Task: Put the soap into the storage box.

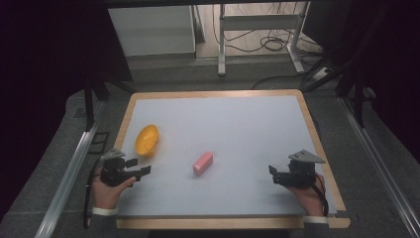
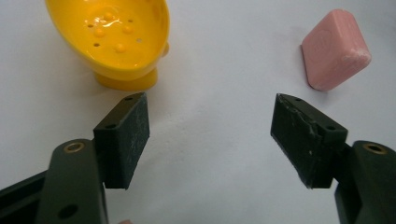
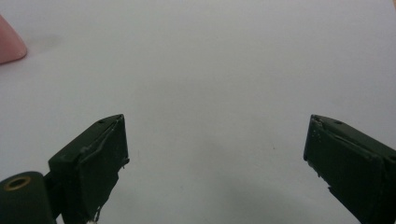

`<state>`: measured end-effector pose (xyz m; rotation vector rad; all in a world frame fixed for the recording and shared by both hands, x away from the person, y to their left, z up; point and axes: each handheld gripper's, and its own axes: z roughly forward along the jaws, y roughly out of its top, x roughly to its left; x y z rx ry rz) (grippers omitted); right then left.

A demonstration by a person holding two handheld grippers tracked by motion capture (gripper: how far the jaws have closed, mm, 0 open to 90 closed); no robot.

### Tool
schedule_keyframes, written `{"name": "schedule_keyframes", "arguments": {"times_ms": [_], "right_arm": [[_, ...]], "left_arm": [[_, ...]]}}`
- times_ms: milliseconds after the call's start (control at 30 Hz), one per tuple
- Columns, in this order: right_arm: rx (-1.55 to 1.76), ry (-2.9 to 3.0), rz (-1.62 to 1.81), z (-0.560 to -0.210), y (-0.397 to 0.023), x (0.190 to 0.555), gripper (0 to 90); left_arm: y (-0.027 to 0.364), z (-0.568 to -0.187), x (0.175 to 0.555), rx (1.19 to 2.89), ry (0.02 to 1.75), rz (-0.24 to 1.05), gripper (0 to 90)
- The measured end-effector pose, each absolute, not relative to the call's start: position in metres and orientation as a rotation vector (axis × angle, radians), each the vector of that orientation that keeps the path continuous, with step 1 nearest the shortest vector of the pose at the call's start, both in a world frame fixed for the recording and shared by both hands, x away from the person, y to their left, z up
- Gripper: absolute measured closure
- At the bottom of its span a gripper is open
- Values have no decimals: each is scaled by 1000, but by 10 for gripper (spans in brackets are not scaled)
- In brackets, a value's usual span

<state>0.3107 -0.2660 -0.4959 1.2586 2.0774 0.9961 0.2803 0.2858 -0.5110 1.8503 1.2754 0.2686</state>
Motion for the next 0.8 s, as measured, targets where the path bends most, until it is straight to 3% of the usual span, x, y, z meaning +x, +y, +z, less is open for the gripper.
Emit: {"name": "schedule_keyframes", "arguments": {"times_ms": [433, 800], "right_arm": [[1263, 2108, 969, -503, -268, 315, 70], [1275, 2111, 954, -505, -271, 314, 70]], "left_arm": [[283, -517, 283, 1860, 1297, 271, 247], [284, -517, 283, 1860, 1296, 276, 276]]}}
